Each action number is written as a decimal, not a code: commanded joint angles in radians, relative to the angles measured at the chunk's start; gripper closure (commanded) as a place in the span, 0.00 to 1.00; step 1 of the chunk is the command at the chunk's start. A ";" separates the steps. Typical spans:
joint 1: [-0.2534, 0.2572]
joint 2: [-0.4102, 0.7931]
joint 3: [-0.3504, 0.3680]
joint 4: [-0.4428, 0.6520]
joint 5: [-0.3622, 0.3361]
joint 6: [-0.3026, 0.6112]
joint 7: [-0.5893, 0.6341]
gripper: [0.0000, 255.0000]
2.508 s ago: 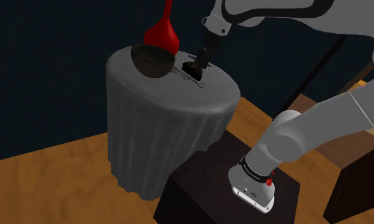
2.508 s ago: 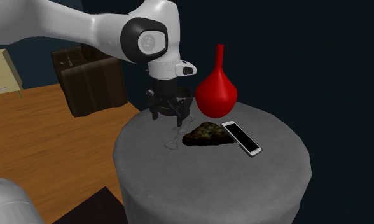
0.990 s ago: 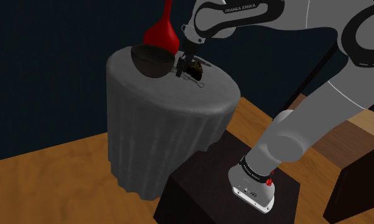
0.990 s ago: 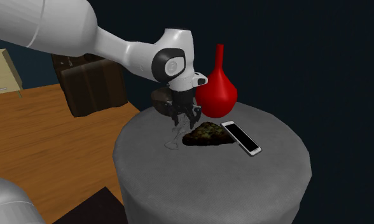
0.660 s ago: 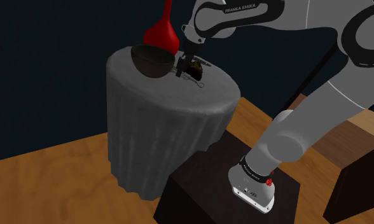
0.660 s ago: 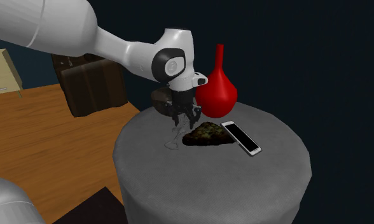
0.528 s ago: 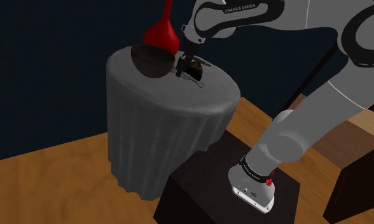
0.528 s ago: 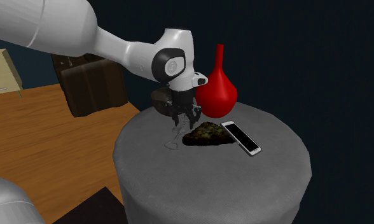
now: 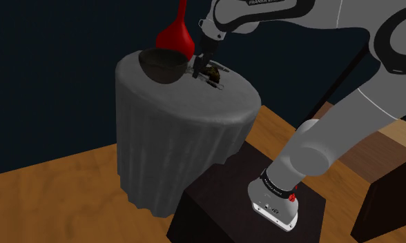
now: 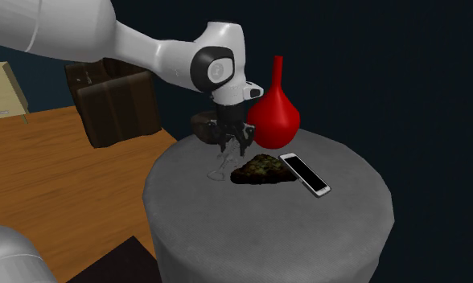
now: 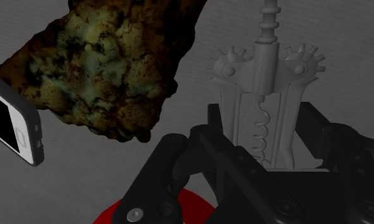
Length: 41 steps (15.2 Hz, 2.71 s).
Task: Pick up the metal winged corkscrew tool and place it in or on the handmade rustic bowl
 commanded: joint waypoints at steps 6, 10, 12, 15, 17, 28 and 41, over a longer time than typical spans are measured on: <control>0.000 -0.016 0.001 0.079 -0.002 -0.095 0.002 1.00; 0.000 -0.020 0.001 0.128 -0.002 -0.148 0.004 1.00; 0.000 -0.021 0.001 0.154 -0.002 -0.175 0.004 1.00; 0.000 -0.021 0.002 0.195 -0.003 -0.216 0.005 1.00; 0.000 -0.019 0.002 0.223 -0.002 -0.242 0.006 1.00; 0.009 0.024 0.013 0.399 0.001 -0.375 0.026 1.00; 0.109 0.381 0.119 0.842 -0.014 -0.457 0.231 1.00</control>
